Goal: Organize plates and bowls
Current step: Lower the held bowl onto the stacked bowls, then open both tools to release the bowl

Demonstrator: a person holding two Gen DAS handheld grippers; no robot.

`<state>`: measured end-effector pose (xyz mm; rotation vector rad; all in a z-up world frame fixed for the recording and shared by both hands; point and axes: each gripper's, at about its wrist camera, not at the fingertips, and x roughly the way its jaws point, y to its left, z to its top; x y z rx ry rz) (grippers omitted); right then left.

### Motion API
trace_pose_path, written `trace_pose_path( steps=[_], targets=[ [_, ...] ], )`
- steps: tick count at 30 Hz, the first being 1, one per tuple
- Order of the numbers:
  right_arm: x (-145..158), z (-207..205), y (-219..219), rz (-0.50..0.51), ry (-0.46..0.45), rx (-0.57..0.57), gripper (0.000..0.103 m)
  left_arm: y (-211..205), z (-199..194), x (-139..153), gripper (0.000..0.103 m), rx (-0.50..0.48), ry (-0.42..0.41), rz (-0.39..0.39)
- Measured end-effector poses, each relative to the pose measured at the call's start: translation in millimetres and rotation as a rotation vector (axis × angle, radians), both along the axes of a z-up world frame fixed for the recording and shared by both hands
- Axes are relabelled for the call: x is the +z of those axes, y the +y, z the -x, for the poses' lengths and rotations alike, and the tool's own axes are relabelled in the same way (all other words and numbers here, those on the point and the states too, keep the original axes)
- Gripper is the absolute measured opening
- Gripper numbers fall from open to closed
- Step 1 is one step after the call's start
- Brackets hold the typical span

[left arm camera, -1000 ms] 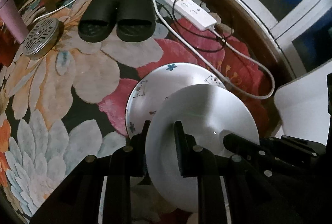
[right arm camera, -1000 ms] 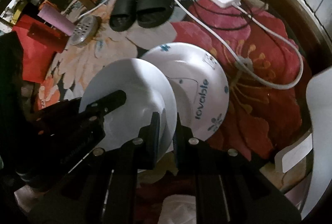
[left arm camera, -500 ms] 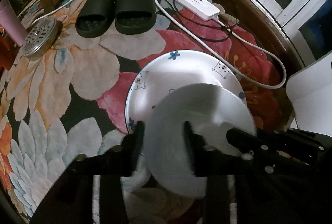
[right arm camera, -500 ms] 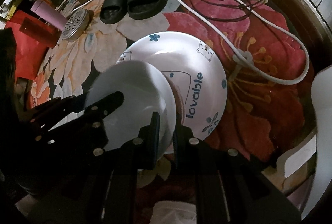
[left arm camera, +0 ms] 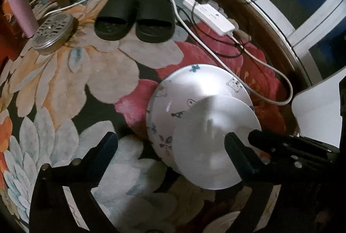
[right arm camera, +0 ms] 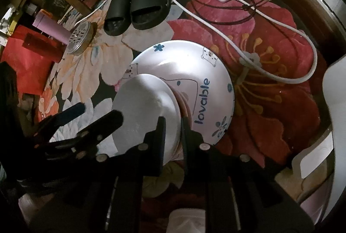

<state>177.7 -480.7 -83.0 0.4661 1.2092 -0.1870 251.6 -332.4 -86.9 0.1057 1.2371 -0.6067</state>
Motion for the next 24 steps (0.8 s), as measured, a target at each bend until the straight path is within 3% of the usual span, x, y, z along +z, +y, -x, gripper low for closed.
trace_pose_path(
  steps=[2, 4, 5, 6, 7, 24],
  targets=[
    [2, 0, -1, 0.024, -0.002, -0.015, 0.041, 9, -4, 2, 0.102, 0.028, -0.002, 0.006],
    [3, 2, -2, 0.039, -0.005, -0.031, 0.069, 18, -9, 3, 0.102, 0.061, -0.001, 0.008],
    [3, 2, -3, 0.033, -0.013, -0.039, 0.077, 23, -12, 3, 0.102, 0.075, -0.001, 0.001],
    [4, 3, -4, 0.021, -0.028, -0.047, 0.096, 26, -14, 2, 0.102, 0.082, 0.000, -0.001],
    [6, 4, -4, 0.023, -0.034, -0.050, 0.103, 28, -15, 2, 0.102, 0.087, -0.001, -0.004],
    [16, -3, 22, 0.069, -0.079, 0.008, 0.103, 60, -14, 5, 0.102, 0.135, -0.002, 0.025]
  ],
)
